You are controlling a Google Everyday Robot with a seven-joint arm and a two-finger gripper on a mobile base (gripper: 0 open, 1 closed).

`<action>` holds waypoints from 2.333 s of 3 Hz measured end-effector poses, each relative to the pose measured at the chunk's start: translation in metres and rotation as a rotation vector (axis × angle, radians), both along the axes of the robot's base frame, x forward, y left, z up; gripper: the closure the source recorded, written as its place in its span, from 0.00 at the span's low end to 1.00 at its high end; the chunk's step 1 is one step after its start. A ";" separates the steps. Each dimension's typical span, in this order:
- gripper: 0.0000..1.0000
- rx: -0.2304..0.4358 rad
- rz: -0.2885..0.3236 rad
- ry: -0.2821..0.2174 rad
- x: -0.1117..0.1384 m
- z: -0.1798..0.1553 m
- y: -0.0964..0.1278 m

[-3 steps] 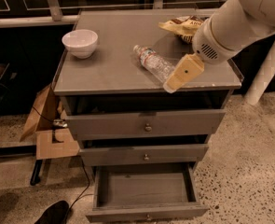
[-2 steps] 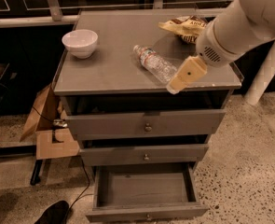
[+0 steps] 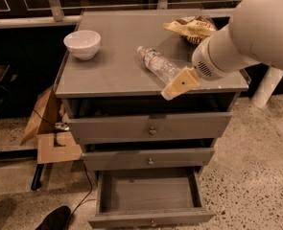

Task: Place water bottle into bottom drawer

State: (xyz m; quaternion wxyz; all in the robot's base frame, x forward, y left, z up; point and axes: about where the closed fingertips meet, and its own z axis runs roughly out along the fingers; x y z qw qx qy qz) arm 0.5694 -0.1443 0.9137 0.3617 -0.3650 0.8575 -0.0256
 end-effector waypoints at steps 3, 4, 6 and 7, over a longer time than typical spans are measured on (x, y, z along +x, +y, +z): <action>0.00 0.134 -0.004 -0.002 0.050 -0.043 0.045; 0.00 0.157 -0.016 -0.030 0.066 -0.044 0.052; 0.00 0.194 -0.077 -0.060 0.091 -0.046 0.050; 0.00 0.205 -0.111 -0.041 0.099 -0.057 0.047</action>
Offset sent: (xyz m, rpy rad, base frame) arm 0.0592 0.0532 -0.0567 0.1633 0.0165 -0.0008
